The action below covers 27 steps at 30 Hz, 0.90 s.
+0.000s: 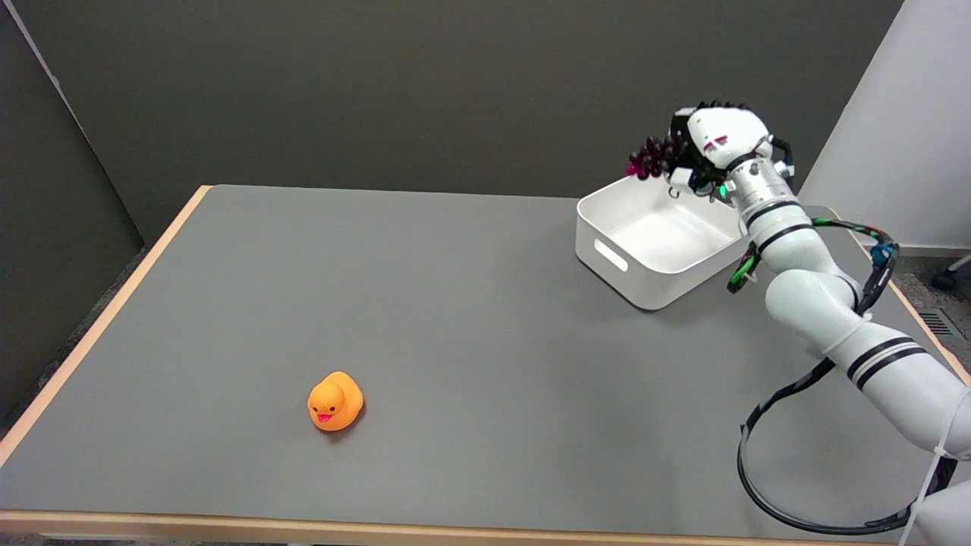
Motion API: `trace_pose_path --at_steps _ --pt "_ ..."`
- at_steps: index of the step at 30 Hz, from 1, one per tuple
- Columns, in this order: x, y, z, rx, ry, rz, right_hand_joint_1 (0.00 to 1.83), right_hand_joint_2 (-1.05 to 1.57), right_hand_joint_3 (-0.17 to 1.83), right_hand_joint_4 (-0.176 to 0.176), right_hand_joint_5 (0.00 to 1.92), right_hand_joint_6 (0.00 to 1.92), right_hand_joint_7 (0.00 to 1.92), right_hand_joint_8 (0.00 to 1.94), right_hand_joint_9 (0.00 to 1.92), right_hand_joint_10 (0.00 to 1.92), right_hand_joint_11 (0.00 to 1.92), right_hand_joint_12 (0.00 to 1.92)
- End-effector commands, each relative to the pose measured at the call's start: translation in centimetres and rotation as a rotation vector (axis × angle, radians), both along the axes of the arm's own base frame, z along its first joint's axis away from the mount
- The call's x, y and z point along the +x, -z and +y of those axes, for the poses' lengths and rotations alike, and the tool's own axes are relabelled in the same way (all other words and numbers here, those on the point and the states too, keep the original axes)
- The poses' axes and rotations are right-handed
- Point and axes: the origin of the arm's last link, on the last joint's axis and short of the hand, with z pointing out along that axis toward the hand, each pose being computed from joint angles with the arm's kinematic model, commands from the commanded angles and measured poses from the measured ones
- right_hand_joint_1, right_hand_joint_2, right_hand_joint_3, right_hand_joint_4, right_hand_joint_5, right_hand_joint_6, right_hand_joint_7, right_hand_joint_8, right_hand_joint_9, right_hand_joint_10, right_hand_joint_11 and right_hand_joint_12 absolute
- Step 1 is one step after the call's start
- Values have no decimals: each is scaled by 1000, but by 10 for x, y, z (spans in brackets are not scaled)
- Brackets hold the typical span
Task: Place the grape into the white box.
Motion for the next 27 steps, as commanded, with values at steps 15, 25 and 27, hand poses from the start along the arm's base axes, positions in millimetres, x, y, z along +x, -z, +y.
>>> trace_pose_path --at_steps 15,25,27 --pt "-17 -26 21 -26 -131 -425 419 455 819 10 -1 -1 -1 -1 -1 -1 -1 776" --pt "33 37 45 219 -309 -409 514 703 928 33 113 296 160 246 145 599 -1 977" --pt "38 51 52 263 -317 -393 561 753 914 29 161 363 209 271 183 613 -1 1059"
